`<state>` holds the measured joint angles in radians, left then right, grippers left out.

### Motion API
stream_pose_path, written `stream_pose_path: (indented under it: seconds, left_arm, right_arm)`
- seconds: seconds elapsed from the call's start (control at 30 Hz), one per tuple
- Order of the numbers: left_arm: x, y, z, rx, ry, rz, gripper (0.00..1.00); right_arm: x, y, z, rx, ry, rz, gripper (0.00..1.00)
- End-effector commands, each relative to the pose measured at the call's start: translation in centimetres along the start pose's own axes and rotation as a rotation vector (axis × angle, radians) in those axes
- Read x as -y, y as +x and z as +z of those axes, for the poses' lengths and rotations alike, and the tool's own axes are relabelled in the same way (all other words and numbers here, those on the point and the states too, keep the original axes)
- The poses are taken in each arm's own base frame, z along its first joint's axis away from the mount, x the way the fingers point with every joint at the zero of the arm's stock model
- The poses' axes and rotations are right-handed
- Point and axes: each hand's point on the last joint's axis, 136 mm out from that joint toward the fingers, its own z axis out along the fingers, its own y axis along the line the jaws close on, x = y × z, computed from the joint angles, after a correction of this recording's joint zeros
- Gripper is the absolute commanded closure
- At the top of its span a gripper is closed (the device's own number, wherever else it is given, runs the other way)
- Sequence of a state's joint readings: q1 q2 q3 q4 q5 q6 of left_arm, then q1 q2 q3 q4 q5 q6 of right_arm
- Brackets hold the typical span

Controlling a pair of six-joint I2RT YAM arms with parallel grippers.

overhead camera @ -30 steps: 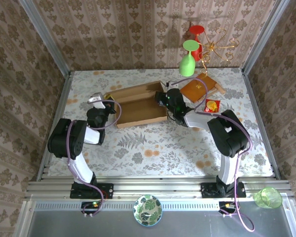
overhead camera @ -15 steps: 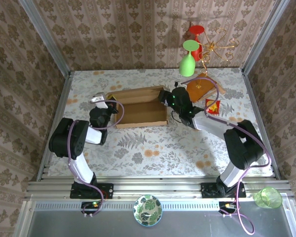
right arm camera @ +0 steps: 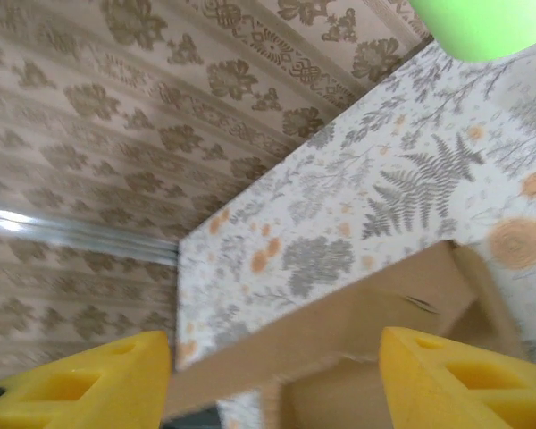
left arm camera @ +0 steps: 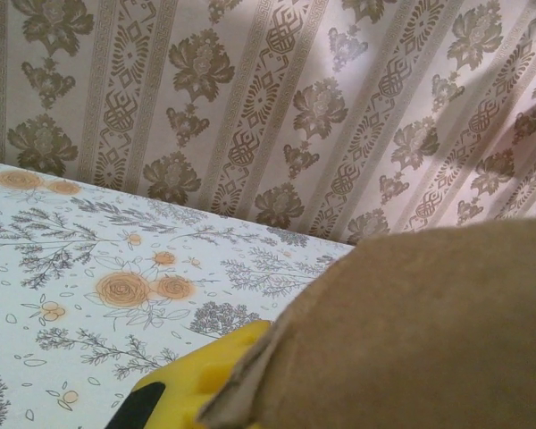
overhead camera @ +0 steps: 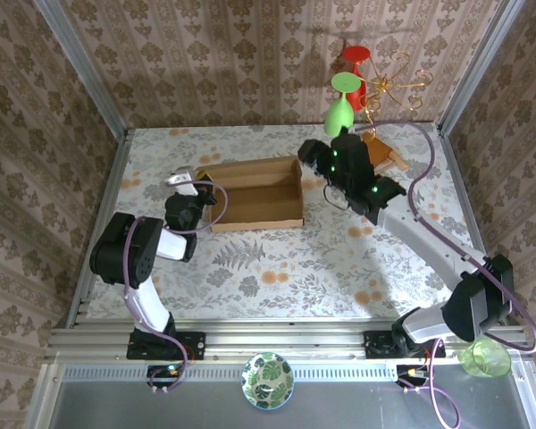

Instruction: Fold the paper box

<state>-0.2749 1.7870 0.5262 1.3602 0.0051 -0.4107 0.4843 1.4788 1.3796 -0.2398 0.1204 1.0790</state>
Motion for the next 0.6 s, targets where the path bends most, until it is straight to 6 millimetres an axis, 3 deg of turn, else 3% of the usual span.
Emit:
stream_pose_path:
  seconds: [0.0,0.17,0.33,0.47,0.57]
  left_arm:
    - [-1.2,5.9,-0.8,-0.192,-0.048,-0.007,1.0]
    - [-1.2,5.9,-0.8,-0.188,-0.053,-0.007,1.0]
    - [-1.2,5.8,-0.6,-0.185,-0.054,-0.009,1.0]
    - [-1.3,5.8,-0.6,-0.182,-0.056,-0.011,1.0]
    - [-1.3,5.7,-0.6,-0.181,-0.055,-0.012,1.0]
  right_arm:
    - [2.1,4.3,1.7,-0.139,0.119,0.282,0.38]
    - [-0.5,6.8,4.0,-0.139,0.07,0.504,0.38]
    - [-1.6,8.0,5.9,-0.156,0.08,0.57,0.41]
    - [-0.7,9.2,7.6,-0.173,0.1,0.625,0.55]
    - [0.2,9.4,7.9,-0.158,0.11,0.642,0.72]
